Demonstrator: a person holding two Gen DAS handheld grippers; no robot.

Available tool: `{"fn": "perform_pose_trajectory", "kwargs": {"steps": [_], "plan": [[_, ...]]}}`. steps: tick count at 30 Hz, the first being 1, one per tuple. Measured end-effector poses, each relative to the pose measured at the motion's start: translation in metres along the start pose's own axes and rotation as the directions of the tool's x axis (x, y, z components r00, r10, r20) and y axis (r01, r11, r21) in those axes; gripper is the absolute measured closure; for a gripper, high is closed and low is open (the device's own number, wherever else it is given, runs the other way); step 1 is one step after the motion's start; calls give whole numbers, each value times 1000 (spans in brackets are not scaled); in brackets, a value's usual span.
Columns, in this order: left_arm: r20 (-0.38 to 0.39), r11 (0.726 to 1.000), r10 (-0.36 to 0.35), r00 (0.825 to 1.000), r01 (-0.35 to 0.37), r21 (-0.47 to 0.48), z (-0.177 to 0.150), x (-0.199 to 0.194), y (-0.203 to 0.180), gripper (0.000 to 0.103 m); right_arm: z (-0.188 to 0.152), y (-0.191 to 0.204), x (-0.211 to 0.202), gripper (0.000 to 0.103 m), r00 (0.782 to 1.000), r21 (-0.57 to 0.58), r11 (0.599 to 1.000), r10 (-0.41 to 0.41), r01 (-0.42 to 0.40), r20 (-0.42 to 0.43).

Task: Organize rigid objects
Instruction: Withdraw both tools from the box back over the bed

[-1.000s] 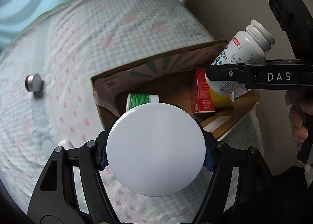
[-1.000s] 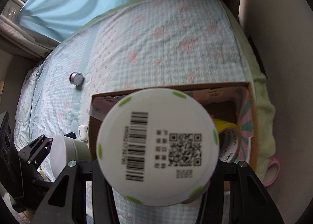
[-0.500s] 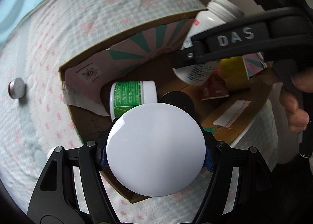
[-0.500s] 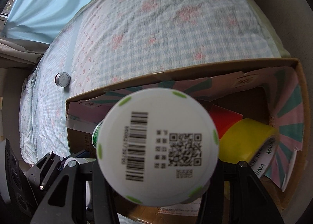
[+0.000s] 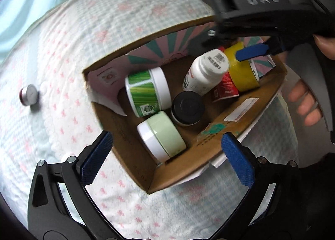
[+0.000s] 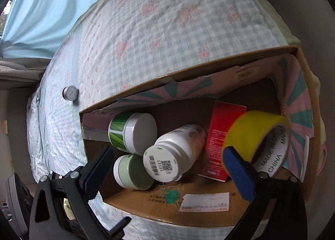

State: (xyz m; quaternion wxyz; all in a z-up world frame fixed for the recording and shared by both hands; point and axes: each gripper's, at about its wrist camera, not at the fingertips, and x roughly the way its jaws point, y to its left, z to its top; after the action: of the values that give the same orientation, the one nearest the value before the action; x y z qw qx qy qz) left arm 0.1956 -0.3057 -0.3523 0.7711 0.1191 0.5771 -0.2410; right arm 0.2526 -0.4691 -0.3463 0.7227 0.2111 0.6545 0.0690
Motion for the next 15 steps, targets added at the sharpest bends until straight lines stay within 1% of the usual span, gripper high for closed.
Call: {"fn": "perform_pose_trajectory", "kwargs": {"steps": [3,7,12,15], "plan": [[9,1000,1,1000,-1,-21,1,-5,5,0,-3,-1,-7,0,1000,15,1000,3,-3,12],[20,999,18,1000,-17,-27,0,-15,5,0,-7,4,-16,0,1000,3,1000,-13,12,24],[37,999,30,999,-29,-41,2,-38,9,0,-13,14,-28,0,999,-7,1000,-28,28,40],[54,998,46,997,-43,-47,2,-58,11,0,-18,20,-41,0,997,-8,998,-60,61,54]]}}
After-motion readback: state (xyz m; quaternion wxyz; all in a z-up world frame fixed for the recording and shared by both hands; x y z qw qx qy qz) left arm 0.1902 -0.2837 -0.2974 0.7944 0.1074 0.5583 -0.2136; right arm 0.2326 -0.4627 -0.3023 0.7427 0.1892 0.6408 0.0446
